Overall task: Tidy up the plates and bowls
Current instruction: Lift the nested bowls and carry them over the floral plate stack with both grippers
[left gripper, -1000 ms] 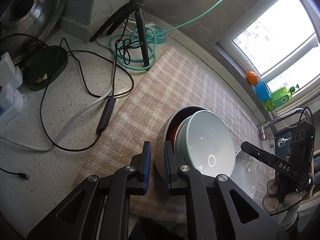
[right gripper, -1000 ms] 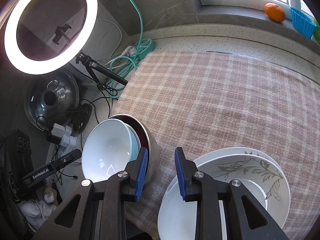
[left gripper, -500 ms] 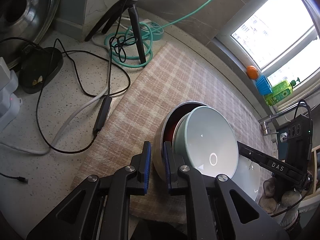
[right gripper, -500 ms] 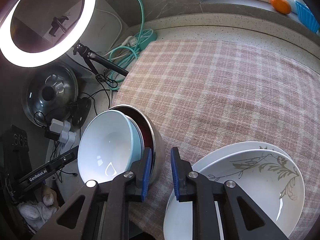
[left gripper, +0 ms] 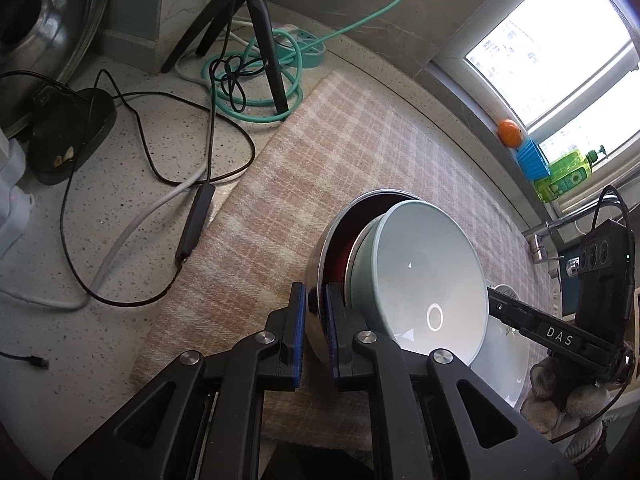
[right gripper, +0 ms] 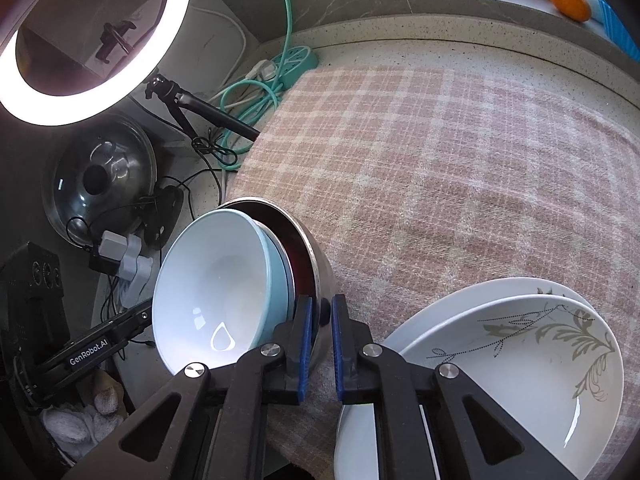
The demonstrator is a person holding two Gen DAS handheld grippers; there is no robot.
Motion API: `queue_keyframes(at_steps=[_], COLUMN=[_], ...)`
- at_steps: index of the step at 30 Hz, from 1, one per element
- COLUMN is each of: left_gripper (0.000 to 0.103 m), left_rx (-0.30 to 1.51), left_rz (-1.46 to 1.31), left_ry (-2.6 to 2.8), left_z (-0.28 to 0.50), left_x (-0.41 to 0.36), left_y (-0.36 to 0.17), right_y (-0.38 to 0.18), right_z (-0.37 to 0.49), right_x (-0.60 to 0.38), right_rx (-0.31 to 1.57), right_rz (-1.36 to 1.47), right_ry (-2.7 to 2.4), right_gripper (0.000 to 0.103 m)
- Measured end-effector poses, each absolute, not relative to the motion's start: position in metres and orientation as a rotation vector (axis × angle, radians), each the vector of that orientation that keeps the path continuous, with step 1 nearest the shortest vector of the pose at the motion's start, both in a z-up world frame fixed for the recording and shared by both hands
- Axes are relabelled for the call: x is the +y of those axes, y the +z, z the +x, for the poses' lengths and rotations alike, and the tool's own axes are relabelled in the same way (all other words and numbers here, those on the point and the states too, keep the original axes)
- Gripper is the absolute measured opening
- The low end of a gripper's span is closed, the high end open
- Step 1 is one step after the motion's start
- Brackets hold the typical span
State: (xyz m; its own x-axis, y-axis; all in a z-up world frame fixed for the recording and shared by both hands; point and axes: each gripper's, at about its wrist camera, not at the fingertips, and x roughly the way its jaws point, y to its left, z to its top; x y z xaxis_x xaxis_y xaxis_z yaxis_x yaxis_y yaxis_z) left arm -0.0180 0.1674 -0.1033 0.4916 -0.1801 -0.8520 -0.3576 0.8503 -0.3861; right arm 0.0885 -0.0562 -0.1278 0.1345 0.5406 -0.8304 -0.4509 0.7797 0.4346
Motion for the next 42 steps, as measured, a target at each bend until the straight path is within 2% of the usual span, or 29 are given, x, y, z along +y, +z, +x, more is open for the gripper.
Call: queue_keyframes(at_steps=[42], left_gripper=[0.008], left_rx=[1.075], left_rz=[-0.541], left_ry=[0.106], left_z=[-0.014], left_x=[0.169], left_y=[-0.105], right_y=[-0.132], right_z=[0.089], right_x=[-0.044], right_rx=[1.255], right_rz=[0.031], right_ry=[0.692], right_gripper=[0.009])
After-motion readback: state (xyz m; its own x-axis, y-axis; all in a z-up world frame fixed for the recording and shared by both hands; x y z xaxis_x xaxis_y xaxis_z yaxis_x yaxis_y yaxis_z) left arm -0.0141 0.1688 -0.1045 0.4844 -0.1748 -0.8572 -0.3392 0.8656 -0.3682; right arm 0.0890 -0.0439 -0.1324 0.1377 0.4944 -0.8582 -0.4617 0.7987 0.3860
